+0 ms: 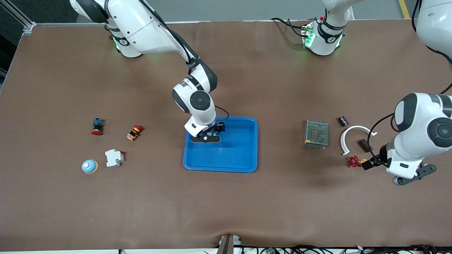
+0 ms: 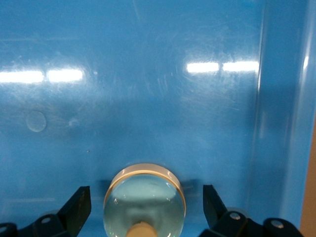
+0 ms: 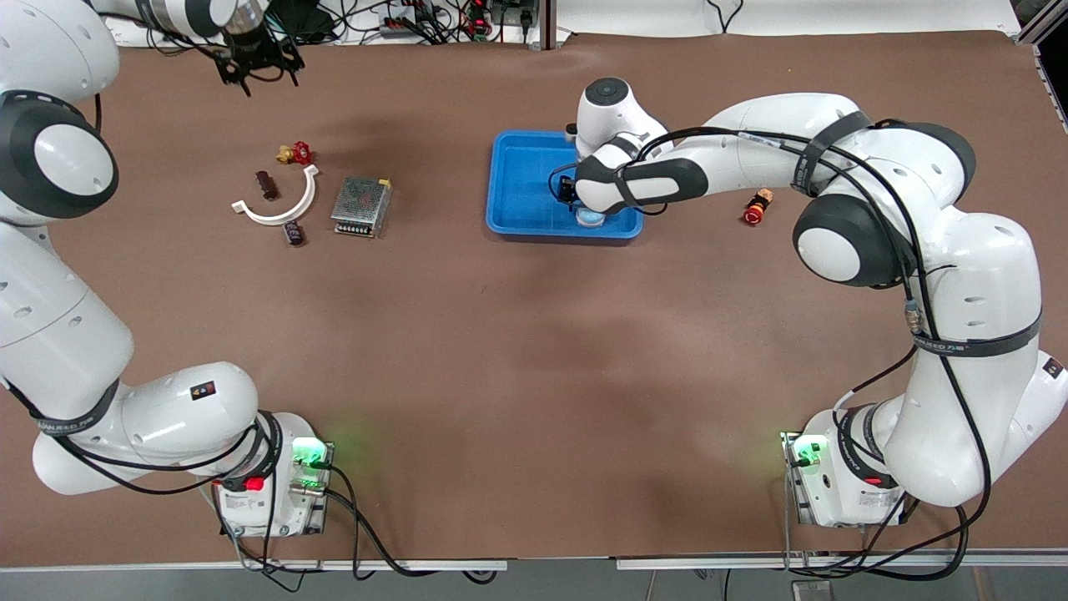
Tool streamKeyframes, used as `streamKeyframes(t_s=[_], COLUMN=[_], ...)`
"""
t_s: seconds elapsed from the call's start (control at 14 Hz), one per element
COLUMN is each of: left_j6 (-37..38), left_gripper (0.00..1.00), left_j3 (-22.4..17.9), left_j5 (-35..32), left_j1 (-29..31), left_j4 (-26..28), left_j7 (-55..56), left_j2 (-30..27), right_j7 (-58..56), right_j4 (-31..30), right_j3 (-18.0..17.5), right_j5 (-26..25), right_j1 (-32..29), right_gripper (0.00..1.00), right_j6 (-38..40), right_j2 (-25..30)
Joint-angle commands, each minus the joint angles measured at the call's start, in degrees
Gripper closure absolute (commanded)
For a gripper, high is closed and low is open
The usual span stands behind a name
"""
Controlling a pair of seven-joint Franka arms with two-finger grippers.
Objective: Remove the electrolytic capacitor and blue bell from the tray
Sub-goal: 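Release the capacitor inside the arc while the right gripper lifts the bell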
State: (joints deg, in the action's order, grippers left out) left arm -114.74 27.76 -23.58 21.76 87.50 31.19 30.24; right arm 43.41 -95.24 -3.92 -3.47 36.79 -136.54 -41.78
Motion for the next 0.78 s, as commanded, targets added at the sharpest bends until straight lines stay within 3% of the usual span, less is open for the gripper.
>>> streamKeyframes(t_s=[0.0,0.43,0.71], left_j6=[6.4,12.2,15.4], left_gripper=[0.00,0.00,0.00], left_j3=[1.9,3.1,1.6], left_j5=[0.0,7.3,13.1], left_j1=[0.5,0.6,-0.2], left_j4=[-1.9,-2.2,-1.7], left_j7=[-6.2,-10.9,-16.3], left_j2=[-4.6,-13.3,-19.2], right_j7=[1.4,1.4,1.4], right_j4=[0.1,0.3,0.7], right_j3=[0.4,0.3,0.2], right_j5=[-1.3,-1.2,-1.1], right_j1=[0.4,0.2,0.6], right_gripper=[0.00,0.53,0.62], right_j6=[-1.0,-1.0,-0.1], right_j2=[-0.3,-0.6,-0.2])
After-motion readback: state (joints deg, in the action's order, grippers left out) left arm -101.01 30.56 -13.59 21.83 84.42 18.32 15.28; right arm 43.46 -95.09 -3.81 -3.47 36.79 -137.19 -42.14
